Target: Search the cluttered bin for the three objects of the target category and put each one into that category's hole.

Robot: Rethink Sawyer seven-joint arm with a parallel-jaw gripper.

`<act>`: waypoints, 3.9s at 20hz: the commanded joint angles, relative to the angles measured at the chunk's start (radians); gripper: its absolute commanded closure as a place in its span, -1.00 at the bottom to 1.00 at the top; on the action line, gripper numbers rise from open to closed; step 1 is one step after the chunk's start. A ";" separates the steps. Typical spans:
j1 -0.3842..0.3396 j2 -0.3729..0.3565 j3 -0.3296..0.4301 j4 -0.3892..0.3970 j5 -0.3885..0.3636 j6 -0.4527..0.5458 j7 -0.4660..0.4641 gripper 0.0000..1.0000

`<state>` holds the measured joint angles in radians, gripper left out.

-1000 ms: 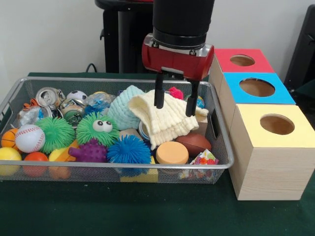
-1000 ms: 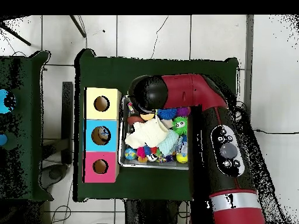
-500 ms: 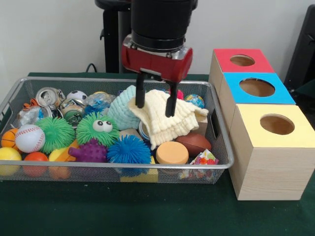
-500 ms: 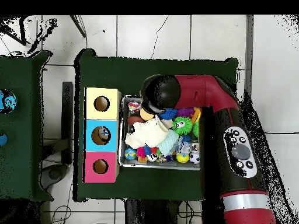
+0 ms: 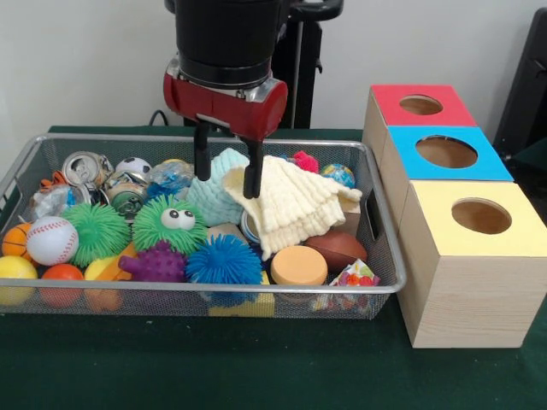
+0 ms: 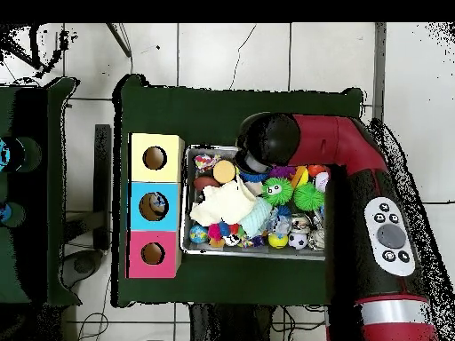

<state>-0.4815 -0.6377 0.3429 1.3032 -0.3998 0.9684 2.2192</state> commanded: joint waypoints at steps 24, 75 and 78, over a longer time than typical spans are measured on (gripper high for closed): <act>0.093 -0.043 -0.149 0.038 0.045 0.173 0.088 -1.00; -0.077 0.132 -0.018 -0.329 0.007 0.313 -0.436 -1.00; -0.069 0.100 -0.028 -0.208 0.024 0.239 -0.391 -1.00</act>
<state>-0.5542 -0.5660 0.2225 1.0056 -0.3557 1.1802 2.1170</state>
